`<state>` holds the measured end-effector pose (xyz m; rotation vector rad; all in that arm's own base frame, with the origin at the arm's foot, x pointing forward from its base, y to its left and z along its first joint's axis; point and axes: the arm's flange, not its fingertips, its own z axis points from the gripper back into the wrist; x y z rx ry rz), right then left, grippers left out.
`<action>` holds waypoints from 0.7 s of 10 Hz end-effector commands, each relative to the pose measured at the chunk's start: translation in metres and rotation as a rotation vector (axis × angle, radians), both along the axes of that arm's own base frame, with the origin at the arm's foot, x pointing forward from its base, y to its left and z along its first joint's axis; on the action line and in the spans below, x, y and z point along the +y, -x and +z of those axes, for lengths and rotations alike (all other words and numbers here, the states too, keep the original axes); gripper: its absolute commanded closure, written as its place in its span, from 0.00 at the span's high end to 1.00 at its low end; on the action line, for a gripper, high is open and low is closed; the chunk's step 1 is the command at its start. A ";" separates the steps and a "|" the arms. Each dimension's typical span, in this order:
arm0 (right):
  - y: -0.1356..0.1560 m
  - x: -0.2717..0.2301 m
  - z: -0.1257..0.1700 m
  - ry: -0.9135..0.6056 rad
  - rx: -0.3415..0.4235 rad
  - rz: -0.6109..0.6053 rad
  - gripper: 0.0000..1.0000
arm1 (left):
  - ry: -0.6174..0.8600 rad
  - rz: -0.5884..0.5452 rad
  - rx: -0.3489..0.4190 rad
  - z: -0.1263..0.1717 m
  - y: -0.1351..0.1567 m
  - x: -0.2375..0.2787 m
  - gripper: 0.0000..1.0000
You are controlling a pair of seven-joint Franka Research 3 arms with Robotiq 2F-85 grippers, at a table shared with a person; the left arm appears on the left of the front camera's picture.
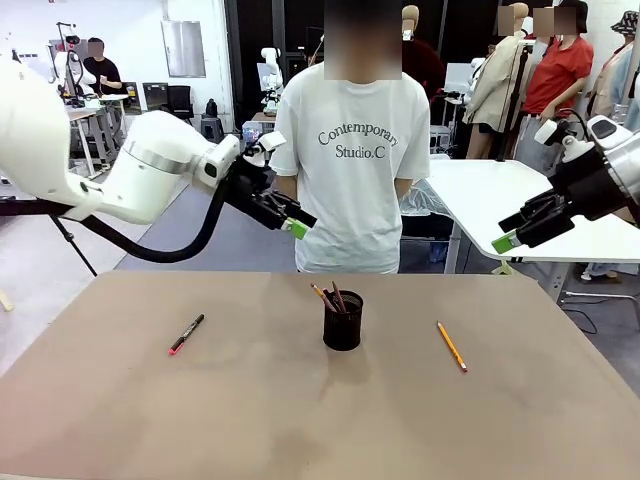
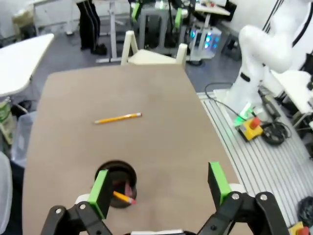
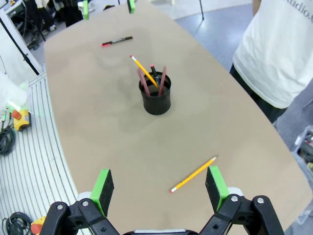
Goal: Place the pens into the pen holder.
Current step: Pick up a writing instrument from the table and place it into the Pen holder.
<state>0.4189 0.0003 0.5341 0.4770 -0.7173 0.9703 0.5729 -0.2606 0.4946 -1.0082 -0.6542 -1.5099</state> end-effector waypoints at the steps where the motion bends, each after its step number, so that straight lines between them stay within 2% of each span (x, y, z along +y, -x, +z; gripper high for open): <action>1: 0.000 0.002 0.000 -0.030 -0.011 0.005 1.00 | -0.093 0.100 0.012 0.002 0.025 0.030 1.00; 2: 0.000 0.002 0.000 -0.030 -0.011 0.005 1.00 | -0.228 0.205 0.040 0.012 0.035 0.045 1.00; 3: 0.000 0.002 0.000 -0.030 -0.011 0.005 1.00 | -0.368 0.366 0.060 0.020 0.044 0.059 1.00; 5: 0.000 0.002 0.000 -0.030 -0.011 0.005 1.00 | -0.588 0.593 0.179 0.025 0.059 0.078 1.00; 6: 0.000 0.002 0.000 -0.030 -0.011 0.005 1.00 | -0.630 0.638 0.241 0.025 0.064 0.083 1.00; 7: 0.000 0.002 0.000 -0.030 -0.011 0.005 1.00 | -0.700 0.664 0.254 0.023 0.064 0.083 1.00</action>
